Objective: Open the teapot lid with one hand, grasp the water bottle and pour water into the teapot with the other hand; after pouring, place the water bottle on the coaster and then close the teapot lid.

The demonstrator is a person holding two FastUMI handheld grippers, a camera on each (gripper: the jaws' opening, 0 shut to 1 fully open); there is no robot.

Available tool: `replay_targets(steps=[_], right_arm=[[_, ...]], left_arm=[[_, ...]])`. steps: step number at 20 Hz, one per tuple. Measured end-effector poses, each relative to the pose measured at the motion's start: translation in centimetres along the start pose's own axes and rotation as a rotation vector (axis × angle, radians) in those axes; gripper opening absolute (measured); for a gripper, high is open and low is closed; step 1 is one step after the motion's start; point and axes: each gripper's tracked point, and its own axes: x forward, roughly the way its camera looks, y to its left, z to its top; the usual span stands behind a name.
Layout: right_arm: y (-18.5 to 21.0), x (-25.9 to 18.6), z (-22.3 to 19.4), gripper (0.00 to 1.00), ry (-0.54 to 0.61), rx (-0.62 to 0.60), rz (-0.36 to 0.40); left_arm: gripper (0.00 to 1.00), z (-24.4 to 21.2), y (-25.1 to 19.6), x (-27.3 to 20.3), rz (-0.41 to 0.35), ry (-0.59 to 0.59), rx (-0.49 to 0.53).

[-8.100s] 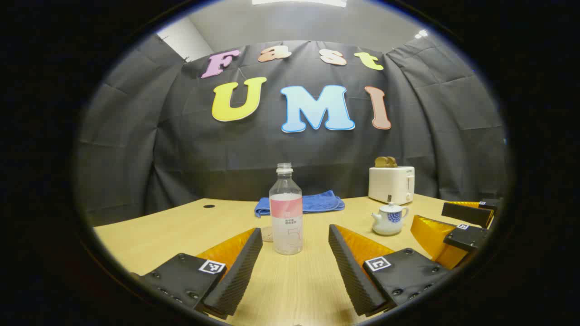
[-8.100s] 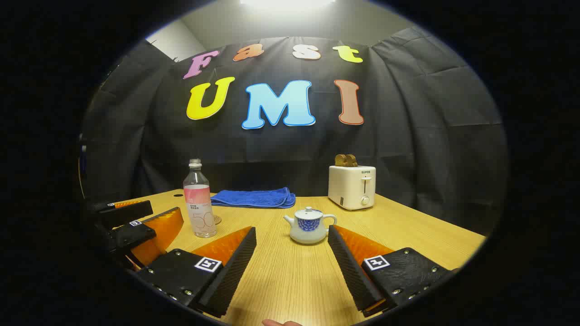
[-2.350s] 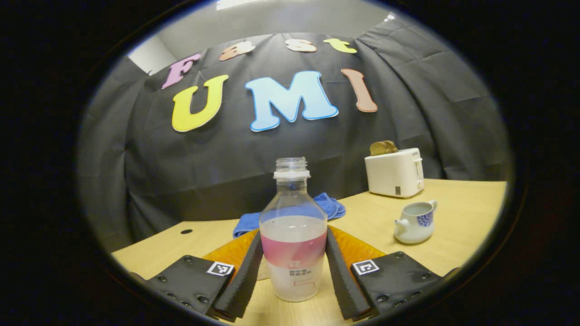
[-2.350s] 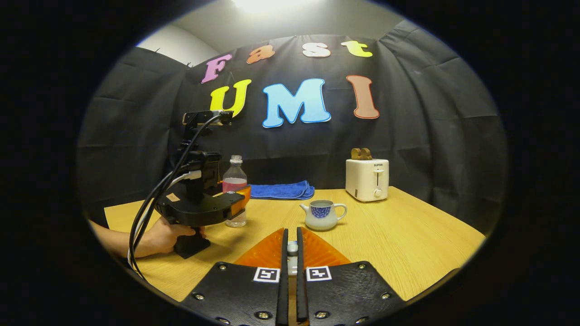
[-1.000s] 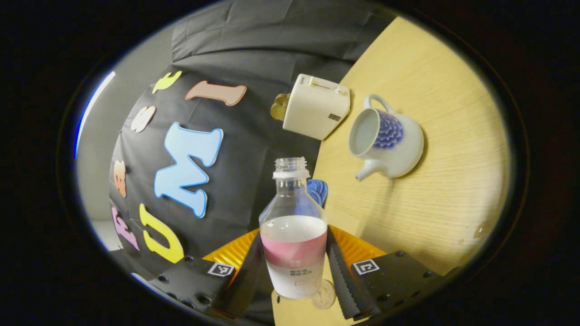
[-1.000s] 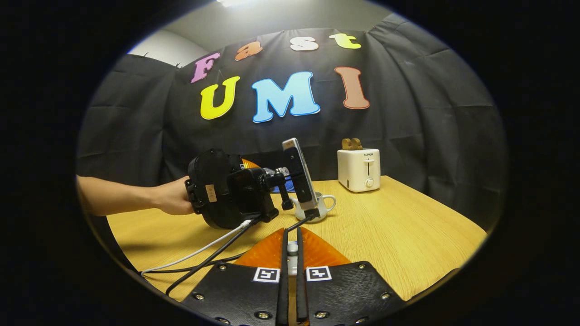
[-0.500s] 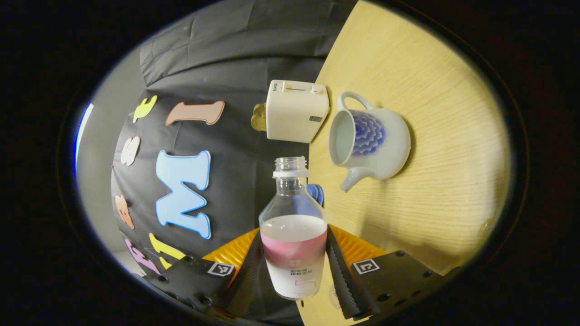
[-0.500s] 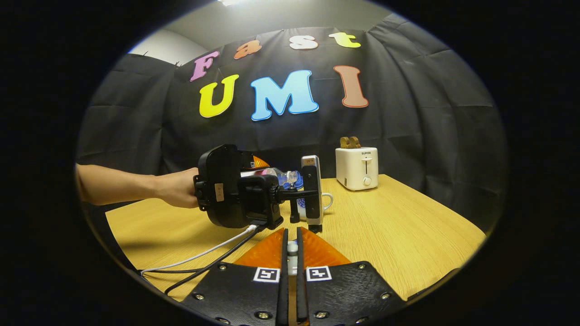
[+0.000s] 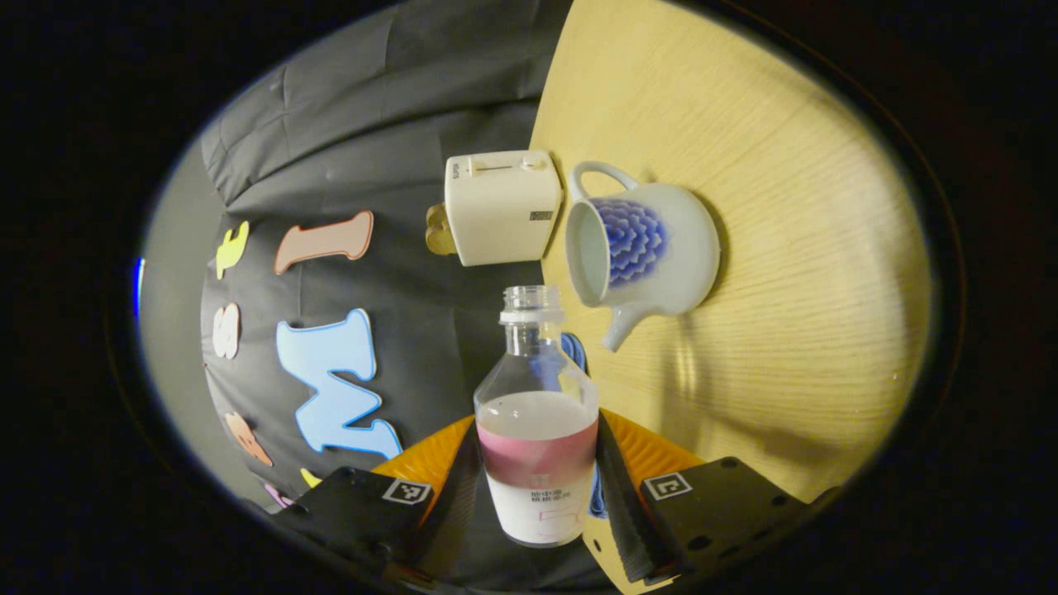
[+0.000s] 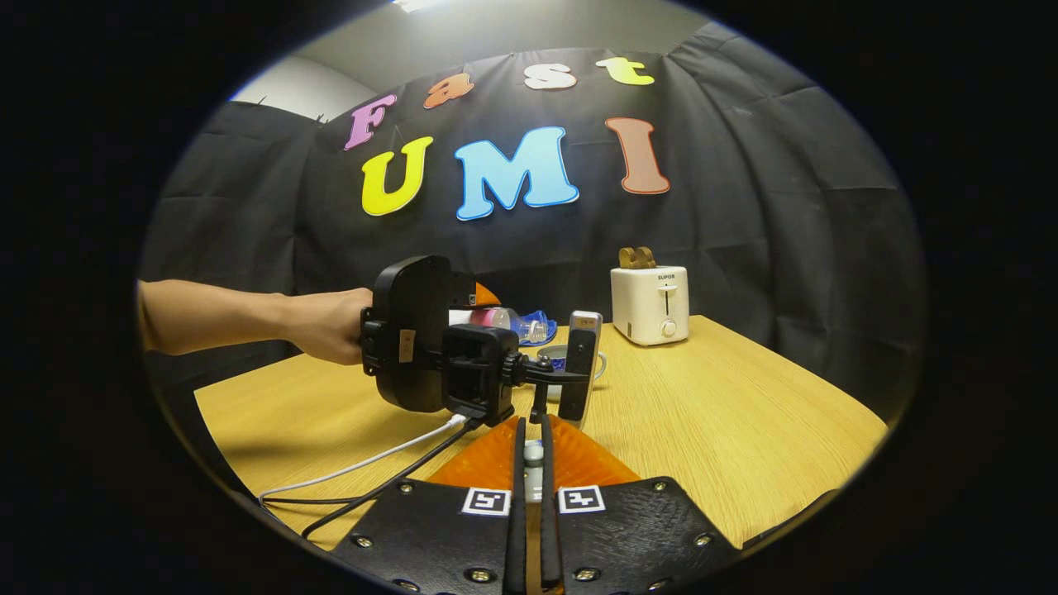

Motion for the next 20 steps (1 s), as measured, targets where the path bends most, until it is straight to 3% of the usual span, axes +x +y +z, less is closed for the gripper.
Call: replay_targets(steps=[7,19,20], right_arm=[[-0.31,0.00,-0.09,0.07,0.004,0.011,0.003],[-0.37,-0.02,-0.12,0.07,0.006,0.015,0.006],[-0.36,0.05,-0.08,0.07,0.006,0.015,0.006]], left_arm=[[0.85,0.24,0.56,-0.31,-0.028,0.016,0.167],[0.86,0.32,0.71,0.14,-0.053,0.024,0.294],[0.72,0.49,0.71,0.11,-0.054,0.026,0.302]])
